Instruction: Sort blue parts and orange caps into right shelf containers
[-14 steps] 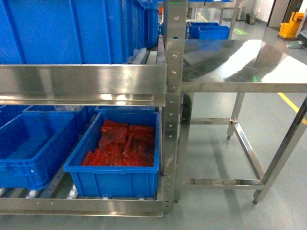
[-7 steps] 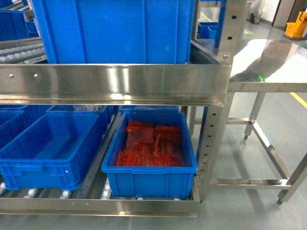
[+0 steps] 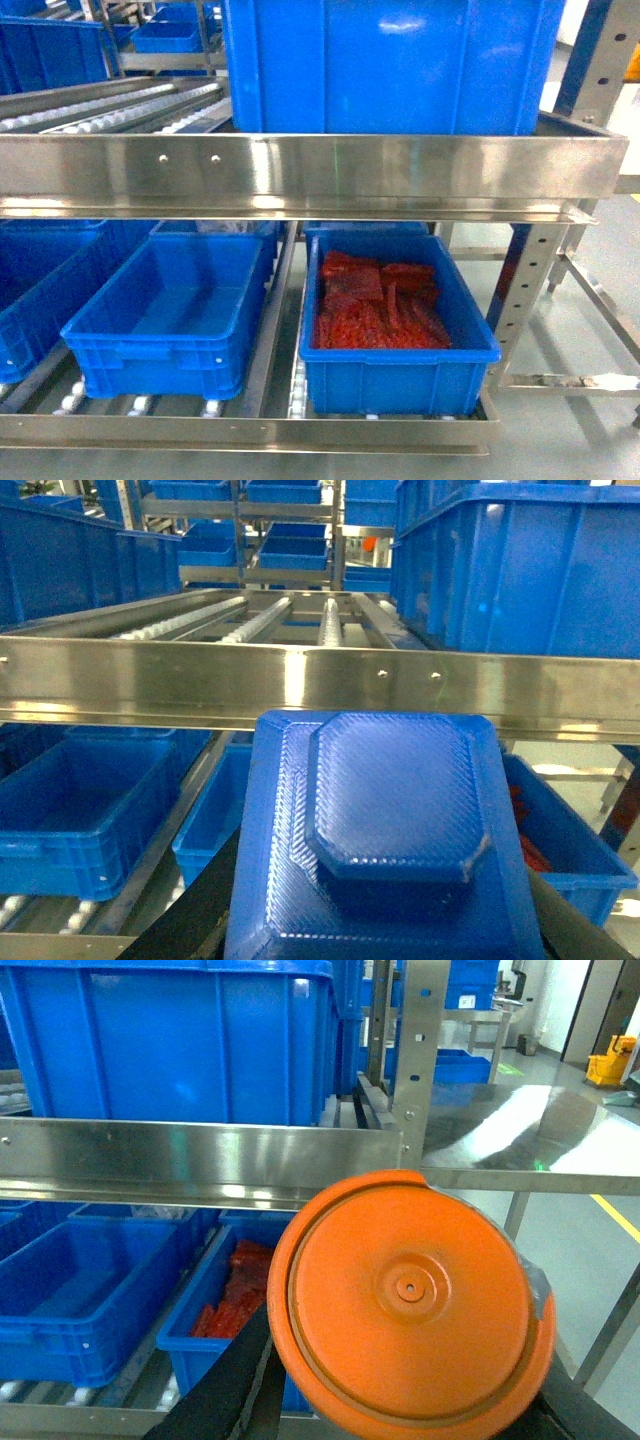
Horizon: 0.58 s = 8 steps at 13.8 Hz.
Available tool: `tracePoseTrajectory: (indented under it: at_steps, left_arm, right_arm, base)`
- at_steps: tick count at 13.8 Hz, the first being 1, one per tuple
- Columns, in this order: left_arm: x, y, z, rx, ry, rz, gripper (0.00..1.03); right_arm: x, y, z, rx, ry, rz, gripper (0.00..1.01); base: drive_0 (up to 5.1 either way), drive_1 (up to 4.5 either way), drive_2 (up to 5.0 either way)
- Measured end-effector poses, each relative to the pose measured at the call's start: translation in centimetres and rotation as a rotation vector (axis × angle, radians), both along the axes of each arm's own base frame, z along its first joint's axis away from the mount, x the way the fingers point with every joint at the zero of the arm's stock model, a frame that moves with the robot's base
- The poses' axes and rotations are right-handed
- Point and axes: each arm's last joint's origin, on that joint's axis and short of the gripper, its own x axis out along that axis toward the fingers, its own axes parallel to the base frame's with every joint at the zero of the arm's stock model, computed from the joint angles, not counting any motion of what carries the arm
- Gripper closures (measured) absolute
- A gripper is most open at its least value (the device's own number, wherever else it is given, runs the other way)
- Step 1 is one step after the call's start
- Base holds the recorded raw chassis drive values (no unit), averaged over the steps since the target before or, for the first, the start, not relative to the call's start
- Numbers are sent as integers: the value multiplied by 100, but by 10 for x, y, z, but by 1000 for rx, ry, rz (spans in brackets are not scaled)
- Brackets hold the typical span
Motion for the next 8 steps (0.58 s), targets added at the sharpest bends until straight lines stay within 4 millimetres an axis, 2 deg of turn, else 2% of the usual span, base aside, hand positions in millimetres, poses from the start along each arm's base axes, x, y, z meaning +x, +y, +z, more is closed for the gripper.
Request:
tracePoseTrajectory:
  at_steps: [8]
  left_arm:
    - [0,0,0,0,0,1,60]
  right_arm:
    - [0,0,0,0,-3,0,57]
  base:
    - [-500,245,245]
